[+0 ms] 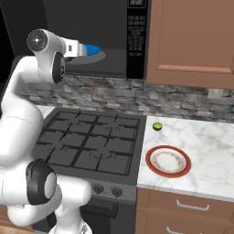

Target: Pick the egg from the microwave and place it on plate located on the counter.

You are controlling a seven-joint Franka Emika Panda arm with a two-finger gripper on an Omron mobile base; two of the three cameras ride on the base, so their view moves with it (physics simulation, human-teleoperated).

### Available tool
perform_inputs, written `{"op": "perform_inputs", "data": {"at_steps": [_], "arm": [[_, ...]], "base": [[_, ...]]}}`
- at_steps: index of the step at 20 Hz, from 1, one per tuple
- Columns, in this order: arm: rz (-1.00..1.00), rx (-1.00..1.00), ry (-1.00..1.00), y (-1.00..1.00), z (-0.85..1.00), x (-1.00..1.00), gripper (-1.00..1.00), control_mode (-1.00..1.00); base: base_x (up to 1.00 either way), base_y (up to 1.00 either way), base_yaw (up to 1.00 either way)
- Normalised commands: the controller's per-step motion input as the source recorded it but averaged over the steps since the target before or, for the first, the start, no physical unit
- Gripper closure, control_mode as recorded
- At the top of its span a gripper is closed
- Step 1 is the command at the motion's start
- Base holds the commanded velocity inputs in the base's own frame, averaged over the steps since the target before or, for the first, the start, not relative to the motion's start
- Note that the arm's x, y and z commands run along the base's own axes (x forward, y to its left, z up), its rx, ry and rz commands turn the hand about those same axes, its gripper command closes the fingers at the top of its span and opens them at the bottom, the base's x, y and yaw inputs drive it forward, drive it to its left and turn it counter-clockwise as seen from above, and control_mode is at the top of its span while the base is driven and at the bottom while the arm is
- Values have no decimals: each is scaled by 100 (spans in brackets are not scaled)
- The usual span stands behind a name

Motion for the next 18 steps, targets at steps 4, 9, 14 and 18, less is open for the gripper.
{"op": "perform_inputs", "data": {"at_steps": [4, 9, 14, 18], "arm": [[-1, 2, 23, -42, 0, -100, 100, -100], [-1, 0, 40, -27, -23, -75, 100, -100], [0, 0, 36, -30, -67, -62, 100, -100], [0, 0, 20, -29, -73, -12, 100, -100]], "base": [[0, 0, 0], [0, 0, 0], [0, 0, 0], [0, 0, 0]]}}
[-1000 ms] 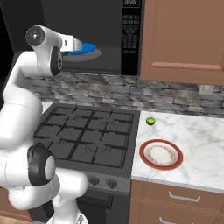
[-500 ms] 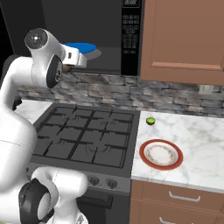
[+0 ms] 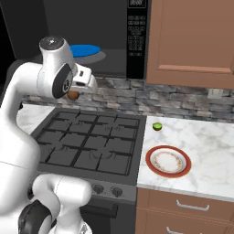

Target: Pick the egg from the microwave and place it on plate located on the counter.

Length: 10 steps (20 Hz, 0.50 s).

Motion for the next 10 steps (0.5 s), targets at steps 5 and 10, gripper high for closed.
{"op": "perform_inputs", "data": {"at_steps": [5, 10], "arm": [[0, 0, 21, -40, -78, 0, 100, -100], [0, 0, 26, -59, -78, 0, 100, -100]], "base": [[0, 0, 0], [0, 0, 0]]}}
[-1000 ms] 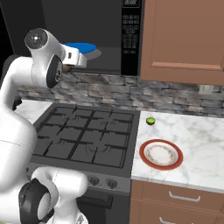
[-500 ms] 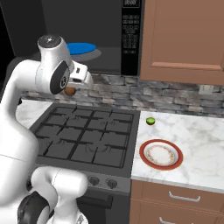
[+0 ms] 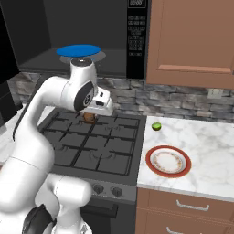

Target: Pick the egg from the microwave and place it on plate located on the counter.

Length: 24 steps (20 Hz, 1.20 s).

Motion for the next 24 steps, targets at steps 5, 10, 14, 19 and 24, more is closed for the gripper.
{"op": "perform_inputs", "data": {"at_steps": [5, 10, 14, 19, 24], "arm": [[0, 0, 30, -68, -56, 12, 100, -100], [0, 0, 26, -68, -46, 6, 100, -100], [0, 1, 24, -71, -42, 6, 100, -100], [0, 2, 22, -74, -38, 10, 100, -100], [0, 2, 6, -83, -42, 45, 100, -100]], "base": [[0, 0, 0], [0, 0, 0], [0, 0, 0], [0, 0, 0], [0, 0, 0]]}}
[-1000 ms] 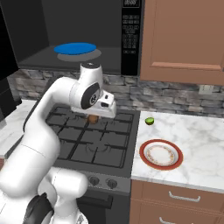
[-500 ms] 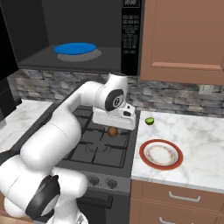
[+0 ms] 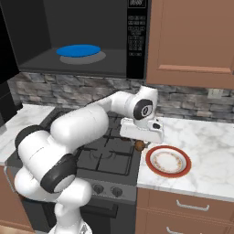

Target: Pick the egg from the microwave and place it on plate located on the counter.

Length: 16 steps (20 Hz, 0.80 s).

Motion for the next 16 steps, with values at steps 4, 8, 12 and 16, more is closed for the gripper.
{"op": "perform_inputs", "data": {"at_steps": [4, 8, 12, 16], "arm": [[0, 4, 0, -79, -44, 65, 100, -100], [0, 3, 0, -68, -48, 64, 100, -100], [0, 1, 0, -56, -53, 47, 100, -100], [0, 0, 0, -42, -54, 7, 100, -100]], "base": [[0, 0, 0], [0, 0, 0], [0, 0, 0], [0, 0, 0]]}}
